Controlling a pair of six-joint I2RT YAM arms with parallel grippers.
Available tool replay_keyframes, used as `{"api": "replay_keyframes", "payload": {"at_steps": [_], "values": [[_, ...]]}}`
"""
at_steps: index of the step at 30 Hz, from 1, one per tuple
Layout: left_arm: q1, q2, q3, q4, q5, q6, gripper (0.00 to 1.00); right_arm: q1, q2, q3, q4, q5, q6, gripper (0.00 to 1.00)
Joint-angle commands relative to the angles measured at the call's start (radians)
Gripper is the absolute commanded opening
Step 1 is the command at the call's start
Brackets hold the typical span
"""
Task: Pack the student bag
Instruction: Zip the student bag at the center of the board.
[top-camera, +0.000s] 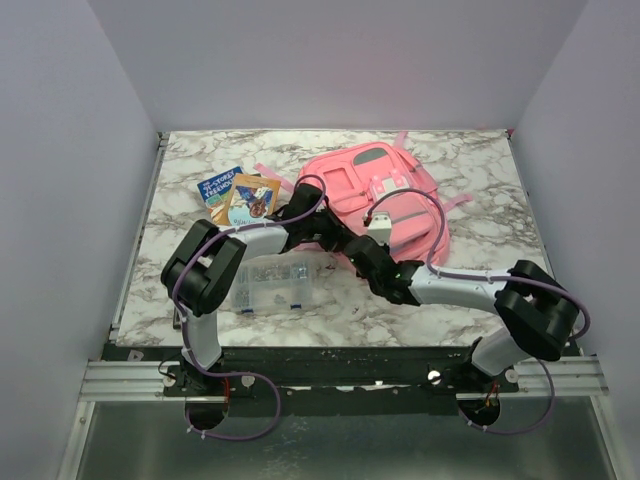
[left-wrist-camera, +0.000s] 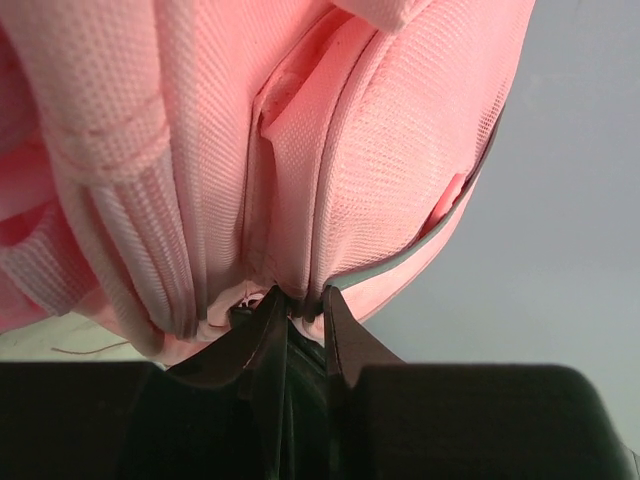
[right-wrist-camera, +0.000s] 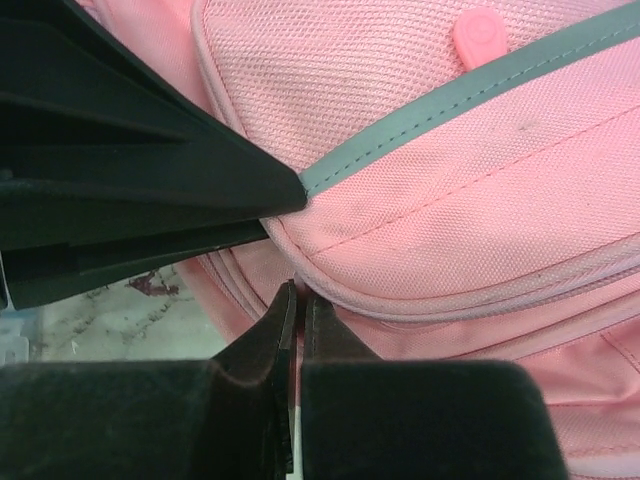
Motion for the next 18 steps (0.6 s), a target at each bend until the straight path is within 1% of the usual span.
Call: {"api": "replay_keyframes", "payload": {"at_steps": [1, 4, 6, 9, 11, 13, 16, 18], "values": [[0.019, 0.025, 0.048, -0.096, 0.054, 0.041, 0.0, -0.023, -0.05, 0.019, -0.237, -0.018, -0.079, 0.01], [0.036, 0.049, 0.09, -0.123, 0.045, 0.074, 0.0, -0.023, -0.082, 0.032, -0.36, -0.097, -0.081, 0.01], [0.041, 0.056, 0.118, -0.162, 0.029, 0.102, 0.0, -0.023, -0.097, 0.035, -0.407, -0.141, -0.088, 0.01], [0.048, 0.063, 0.143, -0.196, 0.008, 0.132, 0.0, -0.027, -0.076, 0.093, -0.554, -0.157, -0.022, 0.01], [0.054, 0.063, 0.143, -0.202, 0.009, 0.134, 0.0, -0.027, -0.089, 0.095, -0.594, -0.172, 0.02, 0.01], [0.062, 0.063, 0.147, -0.202, 0.005, 0.15, 0.0, -0.036, -0.112, 0.089, -0.633, -0.144, 0.064, 0.01], [0.085, 0.062, 0.158, -0.224, 0.005, 0.178, 0.0, -0.122, -0.138, 0.083, -0.688, -0.141, 0.114, 0.01], [0.104, 0.058, 0.157, -0.239, 0.007, 0.196, 0.0, -0.2, -0.168, 0.064, -0.69, -0.163, 0.122, 0.01]]}}
